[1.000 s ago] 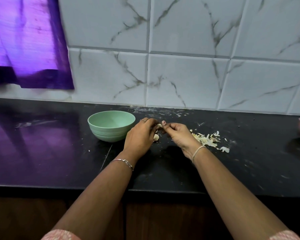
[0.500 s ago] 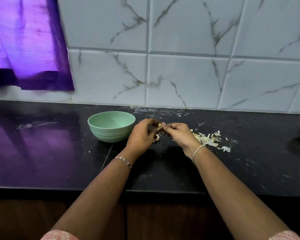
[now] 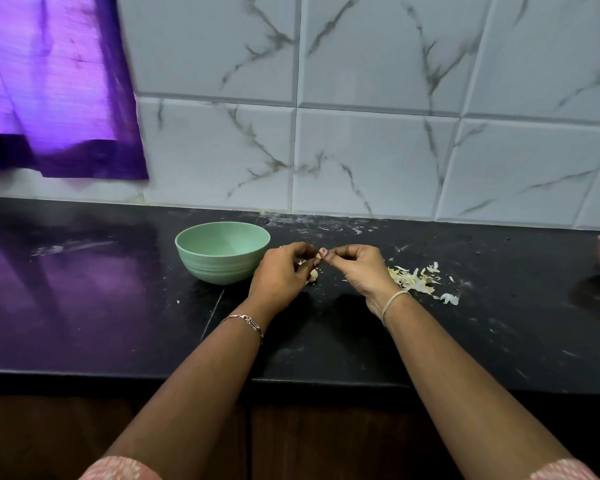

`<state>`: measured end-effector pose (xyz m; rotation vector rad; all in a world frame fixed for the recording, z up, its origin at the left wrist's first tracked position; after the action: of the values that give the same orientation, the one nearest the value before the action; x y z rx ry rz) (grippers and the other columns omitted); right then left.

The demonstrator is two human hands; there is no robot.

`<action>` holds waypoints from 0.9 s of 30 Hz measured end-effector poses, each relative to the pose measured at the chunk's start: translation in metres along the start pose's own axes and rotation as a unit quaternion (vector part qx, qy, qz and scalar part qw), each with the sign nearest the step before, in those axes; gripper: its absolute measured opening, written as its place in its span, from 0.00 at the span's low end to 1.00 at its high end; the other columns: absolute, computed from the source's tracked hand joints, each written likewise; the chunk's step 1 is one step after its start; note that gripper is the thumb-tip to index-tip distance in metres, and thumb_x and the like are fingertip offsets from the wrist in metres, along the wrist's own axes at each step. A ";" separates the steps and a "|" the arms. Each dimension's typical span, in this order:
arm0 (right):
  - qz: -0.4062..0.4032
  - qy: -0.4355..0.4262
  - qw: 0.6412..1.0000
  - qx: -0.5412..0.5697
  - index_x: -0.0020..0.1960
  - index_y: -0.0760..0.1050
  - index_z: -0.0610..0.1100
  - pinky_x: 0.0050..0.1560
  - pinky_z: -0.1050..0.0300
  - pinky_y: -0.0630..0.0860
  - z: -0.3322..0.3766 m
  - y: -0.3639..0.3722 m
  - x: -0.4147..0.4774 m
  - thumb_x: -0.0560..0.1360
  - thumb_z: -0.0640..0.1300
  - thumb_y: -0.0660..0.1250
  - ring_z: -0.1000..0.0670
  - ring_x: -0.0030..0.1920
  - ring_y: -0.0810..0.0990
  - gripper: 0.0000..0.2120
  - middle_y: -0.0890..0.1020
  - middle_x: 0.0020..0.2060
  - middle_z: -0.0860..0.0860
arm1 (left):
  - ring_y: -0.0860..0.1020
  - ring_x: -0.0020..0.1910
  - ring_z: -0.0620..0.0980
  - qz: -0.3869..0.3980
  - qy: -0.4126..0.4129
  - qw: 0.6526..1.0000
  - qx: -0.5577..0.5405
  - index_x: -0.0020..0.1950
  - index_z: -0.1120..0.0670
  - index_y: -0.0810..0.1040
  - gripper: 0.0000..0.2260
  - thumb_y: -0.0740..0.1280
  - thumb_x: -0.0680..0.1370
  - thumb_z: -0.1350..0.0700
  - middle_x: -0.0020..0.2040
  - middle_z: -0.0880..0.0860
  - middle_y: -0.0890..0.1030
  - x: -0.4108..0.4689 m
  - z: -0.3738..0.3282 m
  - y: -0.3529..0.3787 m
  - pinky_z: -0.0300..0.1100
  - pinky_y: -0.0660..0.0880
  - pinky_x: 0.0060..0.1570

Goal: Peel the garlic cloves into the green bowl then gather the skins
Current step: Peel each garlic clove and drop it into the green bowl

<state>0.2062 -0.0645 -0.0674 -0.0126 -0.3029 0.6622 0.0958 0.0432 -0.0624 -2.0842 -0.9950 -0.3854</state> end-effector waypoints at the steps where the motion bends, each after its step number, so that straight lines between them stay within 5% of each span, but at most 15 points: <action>1: 0.003 0.005 1.000 0.004 0.41 0.83 0.43 0.43 0.67 0.72 -0.001 0.000 0.000 0.71 0.46 0.76 0.59 0.41 0.80 0.06 0.84 0.38 0.52 | 0.82 0.39 0.44 -0.001 -0.001 1.000 -0.007 0.49 0.46 0.82 0.04 0.70 0.76 0.53 0.44 0.43 0.84 0.000 0.000 0.000 0.49 0.80 0.44; 10: 0.018 0.012 1.000 0.004 0.50 0.82 0.36 0.38 0.77 0.71 -0.006 0.003 0.003 0.75 0.39 0.71 0.60 0.41 0.78 0.06 0.82 0.39 0.51 | 0.82 0.36 0.43 -0.008 -0.018 0.999 -0.027 0.48 0.50 0.83 0.03 0.71 0.76 0.54 0.40 0.46 0.84 0.001 0.001 -0.002 0.47 0.81 0.42; 20: 0.034 0.010 0.999 -0.024 0.48 0.80 0.40 0.43 0.70 0.72 -0.007 0.007 0.002 0.77 0.39 0.68 0.55 0.45 0.78 0.03 0.82 0.41 0.50 | 0.81 0.34 0.48 0.007 -0.063 0.994 -0.093 0.45 0.51 0.82 0.04 0.68 0.78 0.57 0.36 0.51 0.83 0.001 0.006 0.001 0.49 0.82 0.39; 27: 0.012 -0.045 0.999 -0.017 0.46 0.83 0.45 0.39 0.72 0.72 0.010 0.004 -0.004 0.72 0.40 0.74 0.59 0.40 0.79 0.03 0.84 0.41 0.50 | 0.80 0.30 0.42 0.032 -0.099 0.983 -0.152 0.44 0.53 0.79 0.08 0.64 0.81 0.58 0.37 0.51 0.82 -0.003 0.004 0.005 0.36 0.78 0.31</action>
<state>0.1985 -0.0647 -0.0591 -0.0194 -0.4025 0.6820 0.0975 0.0429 -0.0695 -2.4623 -1.0329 -0.3161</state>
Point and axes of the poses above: each hand's wrist, its own x-axis towards the middle knuckle, its own y-axis out of the palm, z = x × y, the point moved 9 cm from there along x, towards the middle knuckle
